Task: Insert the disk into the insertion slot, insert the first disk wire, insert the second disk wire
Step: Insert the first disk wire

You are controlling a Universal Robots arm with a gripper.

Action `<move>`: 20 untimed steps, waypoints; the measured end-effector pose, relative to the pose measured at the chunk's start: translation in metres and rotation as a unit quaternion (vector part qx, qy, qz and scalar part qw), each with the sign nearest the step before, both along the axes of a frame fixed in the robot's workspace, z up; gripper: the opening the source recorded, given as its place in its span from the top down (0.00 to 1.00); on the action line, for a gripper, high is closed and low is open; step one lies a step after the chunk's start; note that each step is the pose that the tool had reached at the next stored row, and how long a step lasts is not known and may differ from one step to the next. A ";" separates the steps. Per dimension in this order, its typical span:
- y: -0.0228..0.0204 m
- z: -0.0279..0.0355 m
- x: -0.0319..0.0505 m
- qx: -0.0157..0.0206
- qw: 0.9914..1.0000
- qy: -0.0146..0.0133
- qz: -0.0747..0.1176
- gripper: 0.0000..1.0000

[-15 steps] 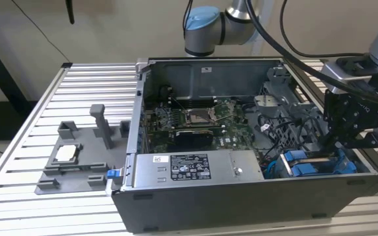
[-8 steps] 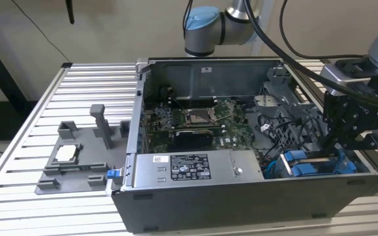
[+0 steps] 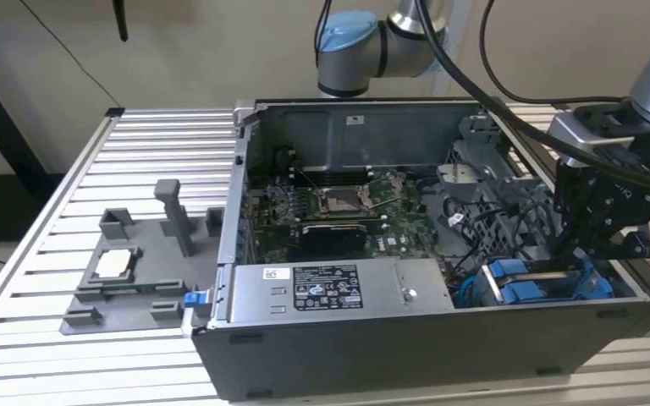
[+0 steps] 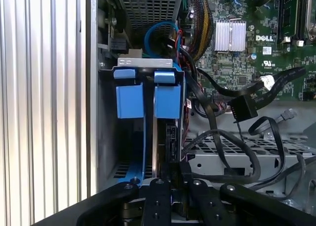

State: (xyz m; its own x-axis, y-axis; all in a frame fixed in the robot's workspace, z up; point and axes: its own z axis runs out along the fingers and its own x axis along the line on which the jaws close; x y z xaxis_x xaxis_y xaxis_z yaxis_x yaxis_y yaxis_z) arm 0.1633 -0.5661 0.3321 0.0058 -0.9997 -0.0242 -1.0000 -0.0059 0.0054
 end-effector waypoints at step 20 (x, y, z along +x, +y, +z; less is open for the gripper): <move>0.0002 0.0573 0.0000 0.000 1.000 0.000 -0.002 0.73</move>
State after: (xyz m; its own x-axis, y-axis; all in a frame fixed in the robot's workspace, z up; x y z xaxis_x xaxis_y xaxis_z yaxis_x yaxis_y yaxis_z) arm 0.1634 -0.5659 0.3894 0.0012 -0.9997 -0.0243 -1.0000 -0.0013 0.0053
